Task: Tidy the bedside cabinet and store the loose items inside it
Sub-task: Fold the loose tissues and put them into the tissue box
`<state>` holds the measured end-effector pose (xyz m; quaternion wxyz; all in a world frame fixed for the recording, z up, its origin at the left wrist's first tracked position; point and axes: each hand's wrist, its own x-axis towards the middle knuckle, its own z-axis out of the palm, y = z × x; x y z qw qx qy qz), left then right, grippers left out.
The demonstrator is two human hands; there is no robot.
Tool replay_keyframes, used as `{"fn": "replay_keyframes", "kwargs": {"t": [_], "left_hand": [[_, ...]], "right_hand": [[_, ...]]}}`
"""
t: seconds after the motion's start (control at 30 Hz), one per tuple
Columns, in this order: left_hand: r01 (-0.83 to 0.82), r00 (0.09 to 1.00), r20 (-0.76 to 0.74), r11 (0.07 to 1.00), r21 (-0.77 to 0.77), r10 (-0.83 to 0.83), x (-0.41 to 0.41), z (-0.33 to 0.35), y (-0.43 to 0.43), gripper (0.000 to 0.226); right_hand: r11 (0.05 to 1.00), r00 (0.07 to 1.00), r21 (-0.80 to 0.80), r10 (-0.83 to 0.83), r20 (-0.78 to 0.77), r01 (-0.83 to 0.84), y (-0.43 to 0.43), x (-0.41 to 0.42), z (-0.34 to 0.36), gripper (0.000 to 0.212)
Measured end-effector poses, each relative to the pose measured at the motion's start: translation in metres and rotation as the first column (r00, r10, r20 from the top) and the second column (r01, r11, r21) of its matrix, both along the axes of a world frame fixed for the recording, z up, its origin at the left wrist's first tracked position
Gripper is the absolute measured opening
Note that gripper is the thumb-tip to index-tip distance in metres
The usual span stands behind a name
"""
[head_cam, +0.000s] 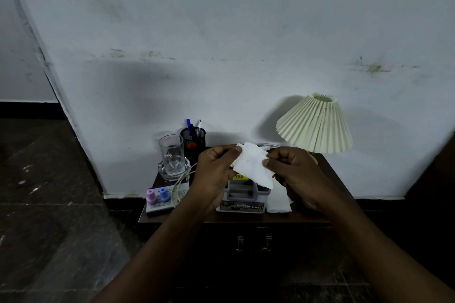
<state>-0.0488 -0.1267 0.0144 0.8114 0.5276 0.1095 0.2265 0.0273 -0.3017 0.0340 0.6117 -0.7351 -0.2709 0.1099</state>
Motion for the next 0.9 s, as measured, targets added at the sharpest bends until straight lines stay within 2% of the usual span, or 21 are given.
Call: {"fn": "replay_keyframes", "kwargs": {"t": [0.07, 0.1, 0.2, 0.23, 0.33, 0.4, 0.43, 0.5, 0.57, 0.6, 0.67, 0.9], "left_hand": [[0.009, 1.000, 0.005, 0.999, -0.039, -0.009, -0.001, 0.002, -0.002, 0.012], [0.010, 1.000, 0.008, 0.998, -0.063, -0.009, 0.000, 0.002, -0.002, 0.012], [0.007, 1.000, 0.023, 0.983, -0.183, -0.003, 0.001, 0.005, -0.003, 0.011], [0.006, 1.000, 0.027, 0.977, -0.211, 0.000, 0.002, 0.004, -0.002, 0.012], [0.006, 1.000, 0.014, 0.970, -0.244, -0.003, 0.003, 0.001, 0.000, 0.013], [0.013, 1.000, 0.012, 0.976, -0.217, -0.011, 0.003, 0.000, 0.001, 0.014], [0.015, 1.000, 0.009, 0.989, -0.148, -0.013, 0.002, 0.000, 0.003, 0.017], [-0.001, 0.999, -0.036, 0.988, 0.152, 0.006, 0.000, 0.000, 0.007, 0.035], [0.029, 0.997, -0.071, 0.926, 0.376, -0.003, -0.001, -0.005, 0.012, 0.064], [0.056, 0.997, -0.075, 0.916, 0.398, -0.029, -0.002, -0.007, 0.014, 0.071], [0.097, 0.995, -0.073, 0.917, 0.388, -0.075, -0.001, -0.012, 0.019, 0.071], [0.105, 0.989, -0.138, 0.896, 0.431, -0.050, 0.002, -0.013, 0.020, 0.037]], "right_hand": [[0.997, 0.997, 0.017, -0.074, 0.005, 0.074, 0.001, 0.000, -0.003, 0.010], [0.995, 0.995, 0.042, -0.088, -0.036, 0.089, 0.002, 0.000, -0.006, 0.015], [0.987, 0.939, 0.163, 0.043, -0.340, 0.014, 0.006, -0.001, -0.013, 0.051], [0.982, 0.905, 0.188, 0.094, -0.415, -0.016, 0.006, -0.002, -0.014, 0.055], [0.977, 0.863, 0.215, 0.118, -0.491, -0.011, 0.010, -0.003, -0.017, 0.035], [0.975, 0.894, 0.218, 0.068, -0.442, 0.033, 0.011, -0.001, -0.018, 0.025], [0.980, 0.931, 0.196, 0.041, -0.363, 0.034, 0.010, 0.000, -0.017, 0.024], [0.992, 0.986, 0.123, 0.027, -0.165, -0.006, 0.007, 0.001, -0.013, 0.023], [0.998, 0.996, 0.041, 0.059, -0.061, -0.056, 0.002, 0.003, -0.010, 0.022], [0.997, 0.996, 0.004, 0.071, -0.048, -0.071, 0.001, 0.004, -0.009, 0.022], [0.996, 0.997, -0.041, 0.074, -0.037, -0.075, -0.002, 0.006, -0.009, 0.022], [1.000, 1.000, 0.020, -0.020, -0.014, 0.020, 0.002, 0.007, -0.007, 0.021]]}}
